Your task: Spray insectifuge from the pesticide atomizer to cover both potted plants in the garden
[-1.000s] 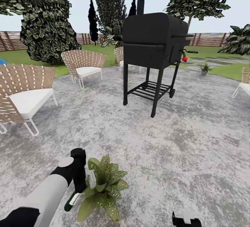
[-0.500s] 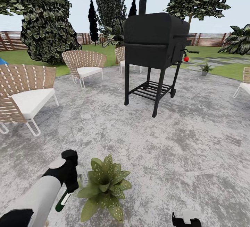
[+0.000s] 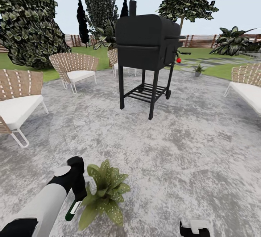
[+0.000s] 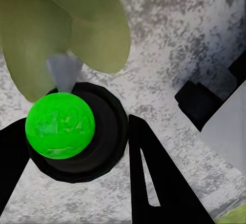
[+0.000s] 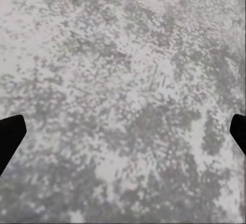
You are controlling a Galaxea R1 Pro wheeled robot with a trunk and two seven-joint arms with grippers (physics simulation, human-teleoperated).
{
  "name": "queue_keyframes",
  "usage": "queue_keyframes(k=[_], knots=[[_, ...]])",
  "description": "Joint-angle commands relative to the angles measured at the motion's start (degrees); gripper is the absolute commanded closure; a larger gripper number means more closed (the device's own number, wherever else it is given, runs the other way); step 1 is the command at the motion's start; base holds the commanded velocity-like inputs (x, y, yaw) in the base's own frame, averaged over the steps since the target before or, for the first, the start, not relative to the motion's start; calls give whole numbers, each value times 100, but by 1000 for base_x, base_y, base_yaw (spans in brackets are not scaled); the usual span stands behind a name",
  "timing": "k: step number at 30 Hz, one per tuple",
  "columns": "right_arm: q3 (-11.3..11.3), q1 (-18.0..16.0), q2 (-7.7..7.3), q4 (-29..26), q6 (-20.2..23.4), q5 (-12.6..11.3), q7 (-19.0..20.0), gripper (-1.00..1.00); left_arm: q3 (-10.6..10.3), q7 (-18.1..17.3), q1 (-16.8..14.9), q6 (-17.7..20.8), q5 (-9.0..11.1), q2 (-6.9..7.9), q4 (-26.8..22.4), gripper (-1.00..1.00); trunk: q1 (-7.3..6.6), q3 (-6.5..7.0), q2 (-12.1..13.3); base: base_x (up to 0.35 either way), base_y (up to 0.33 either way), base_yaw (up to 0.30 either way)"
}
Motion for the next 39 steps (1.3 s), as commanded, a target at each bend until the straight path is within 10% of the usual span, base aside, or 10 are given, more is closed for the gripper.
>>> queue_keyframes(k=[1, 18, 26, 39], knots=[[-37, -7, 2, 8, -18, 60, -18, -100, 17, -41, 0, 60, -30, -3, -7, 100, -4, -5, -2, -234, 236, -290], [-37, -6, 2, 8, -18, 61, -18, -100, 19, 113, 263, 42, -44, 44, -10, 100, -4, -5, -2, -14, 168, -59], [-37, -7, 2, 8, -18, 60, -18, -100, 23, 1078, 574, 39, 652, -221, -6, 100, -4, -5, -2, 0, 0, 0], [-42, -6, -8, 8, -18, 69, -18, -100, 30, 1171, 582, 65, 666, 141, 96, 100, -4, -5, -2, 2, 8, 0]])
